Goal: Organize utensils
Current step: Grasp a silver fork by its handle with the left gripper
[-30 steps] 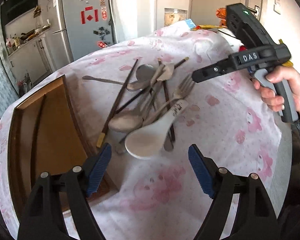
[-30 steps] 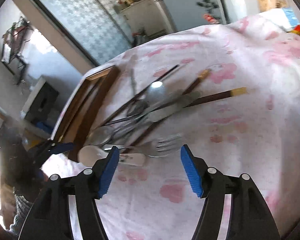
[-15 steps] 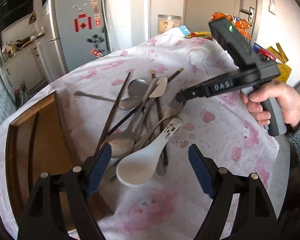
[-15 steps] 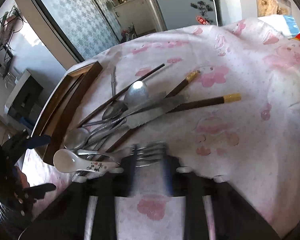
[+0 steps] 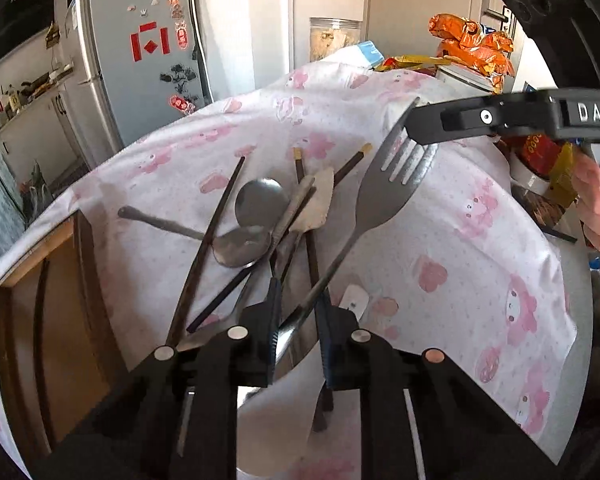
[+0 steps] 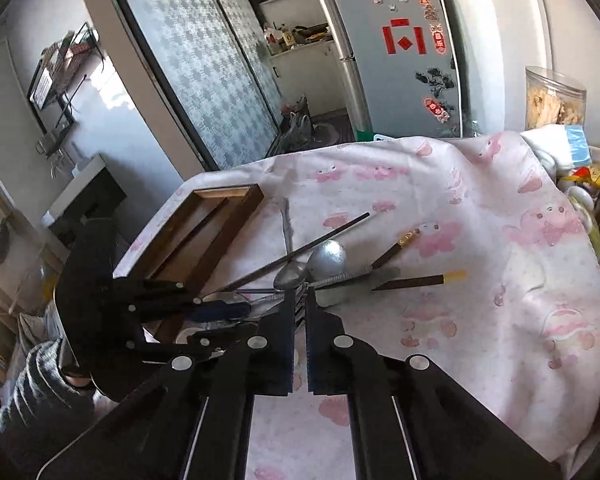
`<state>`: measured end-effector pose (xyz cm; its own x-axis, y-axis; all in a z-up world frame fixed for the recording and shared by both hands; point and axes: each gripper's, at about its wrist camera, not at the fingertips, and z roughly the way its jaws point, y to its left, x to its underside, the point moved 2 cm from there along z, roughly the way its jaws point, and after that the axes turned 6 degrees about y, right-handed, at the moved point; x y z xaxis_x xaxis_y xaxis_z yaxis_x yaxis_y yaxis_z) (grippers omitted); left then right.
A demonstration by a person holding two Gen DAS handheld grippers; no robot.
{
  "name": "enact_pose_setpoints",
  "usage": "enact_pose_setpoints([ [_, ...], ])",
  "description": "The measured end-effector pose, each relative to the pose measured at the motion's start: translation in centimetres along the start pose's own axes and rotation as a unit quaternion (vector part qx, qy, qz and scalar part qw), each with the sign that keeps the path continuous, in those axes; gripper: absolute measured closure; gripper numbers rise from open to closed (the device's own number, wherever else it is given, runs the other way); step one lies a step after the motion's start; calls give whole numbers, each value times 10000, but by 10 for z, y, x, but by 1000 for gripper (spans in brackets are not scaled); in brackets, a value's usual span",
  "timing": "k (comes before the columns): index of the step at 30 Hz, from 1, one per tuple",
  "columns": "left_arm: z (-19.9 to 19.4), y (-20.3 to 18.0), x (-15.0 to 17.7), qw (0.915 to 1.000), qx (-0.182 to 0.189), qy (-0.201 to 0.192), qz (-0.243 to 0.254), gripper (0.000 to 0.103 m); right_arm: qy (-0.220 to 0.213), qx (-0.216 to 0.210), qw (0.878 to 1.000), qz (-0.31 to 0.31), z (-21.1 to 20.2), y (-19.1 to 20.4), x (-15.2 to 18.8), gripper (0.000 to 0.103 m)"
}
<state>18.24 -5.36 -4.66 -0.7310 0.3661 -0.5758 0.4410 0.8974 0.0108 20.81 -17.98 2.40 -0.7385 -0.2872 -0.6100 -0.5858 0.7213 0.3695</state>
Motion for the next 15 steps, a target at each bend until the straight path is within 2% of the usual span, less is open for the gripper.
enact_pose_setpoints([
  [4,-22,3,-5,9999,44,-112,-42,87,-99,-76,9999,-92,-9,12,-17,99],
  [8,-50,16,-2,9995,0,-241,-211,90,-184,-236,9991,-301,-2,42,-47,100],
  [11,-70,42,8,9986,-168,-237,-446,92,-88,-426,9979,-488,26,73,-72,100],
  [15,-81,82,30,9953,-422,-166,-853,92,123,-643,9958,-642,68,106,-87,100],
])
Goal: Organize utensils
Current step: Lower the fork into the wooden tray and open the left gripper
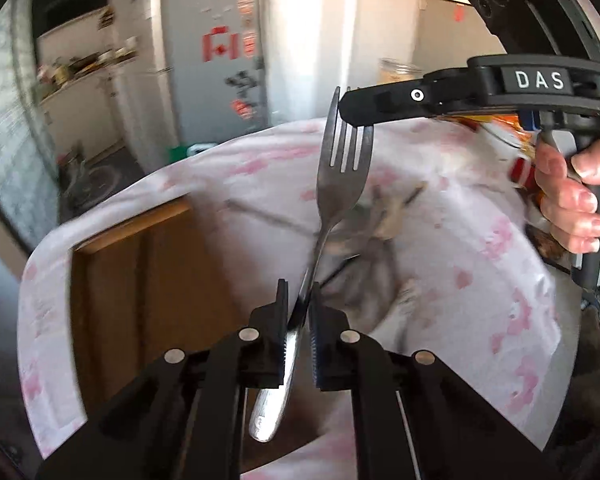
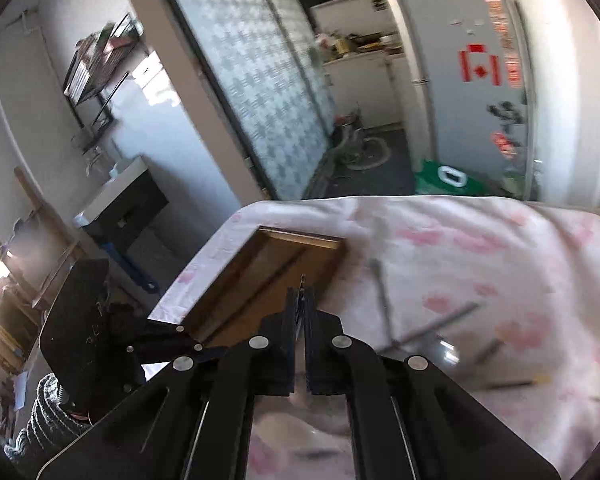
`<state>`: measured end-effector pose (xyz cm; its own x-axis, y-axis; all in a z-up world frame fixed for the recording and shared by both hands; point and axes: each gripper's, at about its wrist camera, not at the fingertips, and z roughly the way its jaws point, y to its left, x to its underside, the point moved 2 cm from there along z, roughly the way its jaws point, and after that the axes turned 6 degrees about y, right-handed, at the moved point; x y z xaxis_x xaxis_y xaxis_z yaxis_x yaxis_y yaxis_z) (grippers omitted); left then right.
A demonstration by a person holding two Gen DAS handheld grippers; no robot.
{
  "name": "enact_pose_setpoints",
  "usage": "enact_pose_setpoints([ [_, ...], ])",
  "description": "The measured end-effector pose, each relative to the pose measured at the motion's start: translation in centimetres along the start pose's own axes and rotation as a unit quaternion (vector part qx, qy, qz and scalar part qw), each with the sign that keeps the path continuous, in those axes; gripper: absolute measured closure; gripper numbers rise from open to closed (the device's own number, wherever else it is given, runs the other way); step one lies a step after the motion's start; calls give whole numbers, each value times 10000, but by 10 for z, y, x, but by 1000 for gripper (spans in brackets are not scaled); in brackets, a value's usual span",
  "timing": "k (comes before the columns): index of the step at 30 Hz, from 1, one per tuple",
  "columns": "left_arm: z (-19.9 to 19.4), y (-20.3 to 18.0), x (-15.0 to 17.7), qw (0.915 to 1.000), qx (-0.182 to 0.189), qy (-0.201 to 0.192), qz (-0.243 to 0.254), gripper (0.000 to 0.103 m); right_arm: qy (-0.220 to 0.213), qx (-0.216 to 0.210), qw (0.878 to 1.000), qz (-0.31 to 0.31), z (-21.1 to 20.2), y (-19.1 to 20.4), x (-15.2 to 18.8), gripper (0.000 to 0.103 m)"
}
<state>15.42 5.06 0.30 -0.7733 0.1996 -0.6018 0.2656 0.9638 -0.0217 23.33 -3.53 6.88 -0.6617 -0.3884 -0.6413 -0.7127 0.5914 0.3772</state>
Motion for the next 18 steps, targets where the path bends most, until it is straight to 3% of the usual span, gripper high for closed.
enact_pose_setpoints([
  [8,14,65,26,9979,-13,159,-635,92,457,-124,9989,5,78,16,-20,100],
  [15,23,88,33,9964,-193,247,-785,95,907,-273,9948,380,147,5,-32,98],
  [18,24,95,36,9955,-173,244,-902,95,1072,-124,9930,472,173,0,-29,97],
])
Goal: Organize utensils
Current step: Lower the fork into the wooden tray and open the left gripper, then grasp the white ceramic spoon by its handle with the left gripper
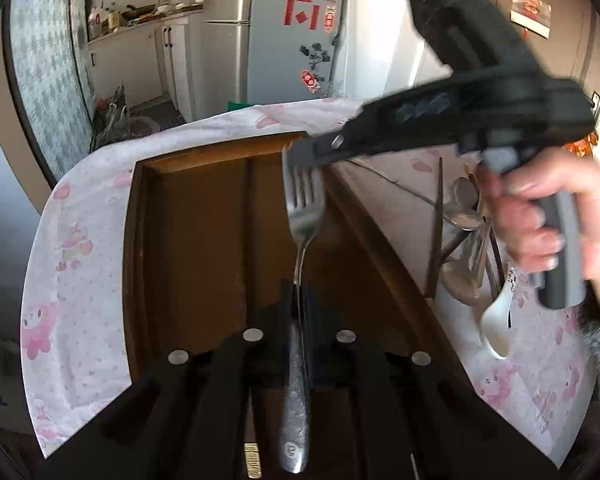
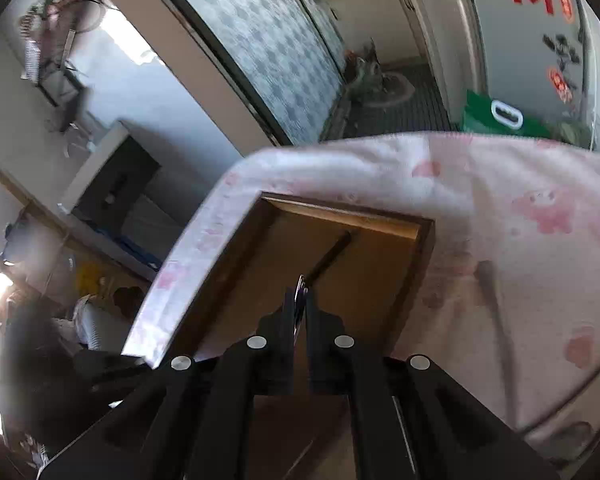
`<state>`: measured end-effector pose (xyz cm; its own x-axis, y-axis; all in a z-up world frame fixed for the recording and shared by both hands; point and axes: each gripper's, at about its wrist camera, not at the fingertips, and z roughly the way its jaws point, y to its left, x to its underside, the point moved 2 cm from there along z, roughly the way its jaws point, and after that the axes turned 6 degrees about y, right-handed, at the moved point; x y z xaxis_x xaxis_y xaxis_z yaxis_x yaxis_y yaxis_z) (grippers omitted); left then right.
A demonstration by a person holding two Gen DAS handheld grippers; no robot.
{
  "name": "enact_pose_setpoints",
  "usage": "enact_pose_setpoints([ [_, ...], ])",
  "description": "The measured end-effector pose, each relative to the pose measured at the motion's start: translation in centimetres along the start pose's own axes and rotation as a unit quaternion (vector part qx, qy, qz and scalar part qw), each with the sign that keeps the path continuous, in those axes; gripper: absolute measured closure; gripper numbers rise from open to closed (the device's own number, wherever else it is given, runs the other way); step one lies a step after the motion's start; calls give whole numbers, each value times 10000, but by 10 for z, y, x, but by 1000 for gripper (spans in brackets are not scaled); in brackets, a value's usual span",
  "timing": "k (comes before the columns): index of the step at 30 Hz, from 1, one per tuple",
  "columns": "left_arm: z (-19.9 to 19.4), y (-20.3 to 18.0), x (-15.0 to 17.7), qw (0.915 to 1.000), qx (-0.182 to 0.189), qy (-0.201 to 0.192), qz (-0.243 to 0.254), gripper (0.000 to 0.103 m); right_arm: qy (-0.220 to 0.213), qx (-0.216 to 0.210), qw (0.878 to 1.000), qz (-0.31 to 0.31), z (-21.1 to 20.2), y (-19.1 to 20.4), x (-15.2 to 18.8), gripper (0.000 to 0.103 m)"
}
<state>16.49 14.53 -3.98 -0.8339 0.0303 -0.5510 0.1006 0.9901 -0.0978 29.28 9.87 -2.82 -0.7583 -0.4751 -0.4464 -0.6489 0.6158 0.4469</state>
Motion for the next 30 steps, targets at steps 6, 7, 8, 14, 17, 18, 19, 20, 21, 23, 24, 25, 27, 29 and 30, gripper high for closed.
enact_pose_setpoints([
  [6,-12,-2,9,9998,-48,-74,162,51,157,221,9996,-5,19,8,2,89],
  [7,-18,-6,9,9997,-28,-160,196,38,185,230,9995,-57,18,11,4,75],
  [8,-21,-9,10,9995,-17,-204,221,36,135,239,9996,-99,13,13,6,63],
  [14,-30,-61,19,9968,301,-172,725,29,-139,243,9994,-178,-47,1,32,29],
  [17,-27,-92,28,9933,393,-113,1078,28,-270,385,9987,-216,-90,-19,60,28],
  [18,-26,-103,31,9918,431,-91,1198,27,-312,451,9983,-179,-101,-28,68,28],
  [19,-23,-114,33,9901,469,-51,1321,27,-368,534,9978,-121,-116,-38,79,28],
  [20,-21,-122,35,9887,489,-30,1419,27,-414,581,9974,-48,-128,-48,89,28],
  [21,-17,-132,37,9869,511,4,1528,27,-454,606,9971,20,-137,-56,98,28],
  [23,-8,-147,39,9847,488,108,1672,27,-500,644,9966,125,-151,-70,117,28],
  [24,-4,-153,40,9837,482,157,1727,27,-533,642,9964,178,-160,-78,131,28],
  [25,2,-159,41,9828,467,213,1775,27,-547,630,9963,216,-164,-82,140,28],
  [27,10,-165,41,9821,387,260,1825,27,-563,552,9964,308,-169,-90,158,28],
  [29,18,-169,40,9815,298,317,1866,27,-532,419,9968,418,-171,-97,172,28],
  [30,22,-169,39,9817,287,362,1846,27,-473,335,9972,481,-169,-100,180,28],
])
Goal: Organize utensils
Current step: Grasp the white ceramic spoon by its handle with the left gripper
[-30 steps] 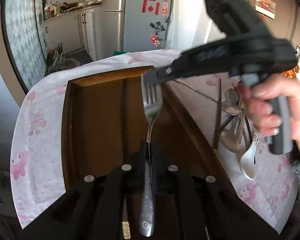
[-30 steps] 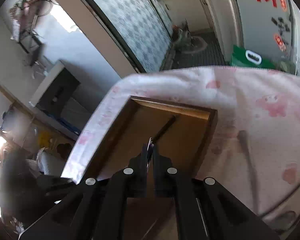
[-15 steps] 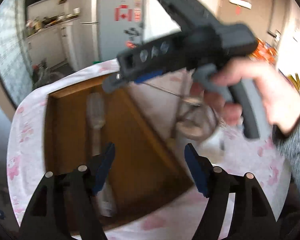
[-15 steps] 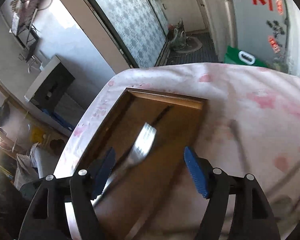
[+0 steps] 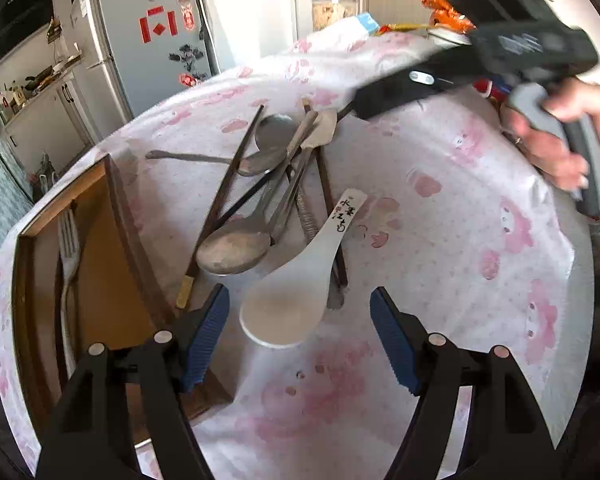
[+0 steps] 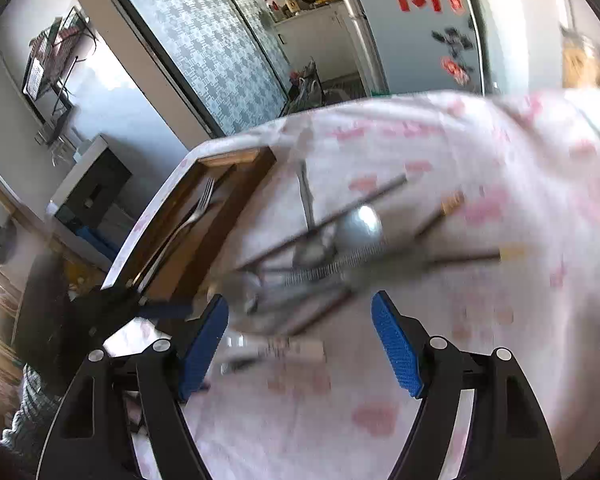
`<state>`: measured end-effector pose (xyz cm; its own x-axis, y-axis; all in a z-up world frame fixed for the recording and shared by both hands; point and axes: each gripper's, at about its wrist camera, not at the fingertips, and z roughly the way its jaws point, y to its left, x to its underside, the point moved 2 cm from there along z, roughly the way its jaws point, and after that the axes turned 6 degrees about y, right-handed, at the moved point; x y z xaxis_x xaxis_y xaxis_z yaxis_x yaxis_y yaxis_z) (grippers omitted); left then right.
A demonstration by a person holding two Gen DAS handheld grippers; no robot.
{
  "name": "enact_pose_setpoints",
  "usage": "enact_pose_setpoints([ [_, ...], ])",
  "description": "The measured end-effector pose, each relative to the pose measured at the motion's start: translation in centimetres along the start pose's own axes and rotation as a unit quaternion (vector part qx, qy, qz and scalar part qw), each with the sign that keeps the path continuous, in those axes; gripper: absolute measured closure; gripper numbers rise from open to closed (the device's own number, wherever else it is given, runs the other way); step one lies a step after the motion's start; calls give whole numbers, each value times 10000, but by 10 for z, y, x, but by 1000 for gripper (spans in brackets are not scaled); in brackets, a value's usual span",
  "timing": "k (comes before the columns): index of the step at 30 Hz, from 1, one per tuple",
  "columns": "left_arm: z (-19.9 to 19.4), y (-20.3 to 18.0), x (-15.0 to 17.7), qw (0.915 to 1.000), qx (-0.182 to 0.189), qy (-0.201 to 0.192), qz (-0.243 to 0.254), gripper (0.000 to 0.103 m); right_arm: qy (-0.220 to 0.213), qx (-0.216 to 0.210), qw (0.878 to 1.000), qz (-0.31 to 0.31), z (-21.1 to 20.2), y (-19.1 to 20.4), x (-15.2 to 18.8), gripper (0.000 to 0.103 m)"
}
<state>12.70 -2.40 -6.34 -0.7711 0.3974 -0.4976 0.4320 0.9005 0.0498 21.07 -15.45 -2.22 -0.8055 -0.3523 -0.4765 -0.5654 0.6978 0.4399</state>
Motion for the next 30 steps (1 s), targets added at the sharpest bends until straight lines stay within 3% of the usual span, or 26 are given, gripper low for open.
enact_pose_setpoints([
  [3,6,0,-2,10000,15,54,-39,28,143,-171,9997,43,6,-2,13,28],
  [5,9,0,-3,10000,19,73,-57,34,164,-506,9983,257,11,-5,20,28],
  [9,13,5,-1,9998,14,122,-181,55,214,-709,9965,383,19,-2,29,28],
  [16,11,13,5,9975,265,0,-654,57,287,-907,9931,686,38,4,29,30],
  [20,11,10,7,9971,218,-70,-722,57,184,-782,9934,816,48,8,21,40],
  [27,10,-4,11,9984,-53,-167,-537,58,-78,-281,9960,849,59,18,12,48],
  [30,10,-5,11,9984,-49,-204,-519,58,-203,-75,9955,921,61,14,11,67],
])
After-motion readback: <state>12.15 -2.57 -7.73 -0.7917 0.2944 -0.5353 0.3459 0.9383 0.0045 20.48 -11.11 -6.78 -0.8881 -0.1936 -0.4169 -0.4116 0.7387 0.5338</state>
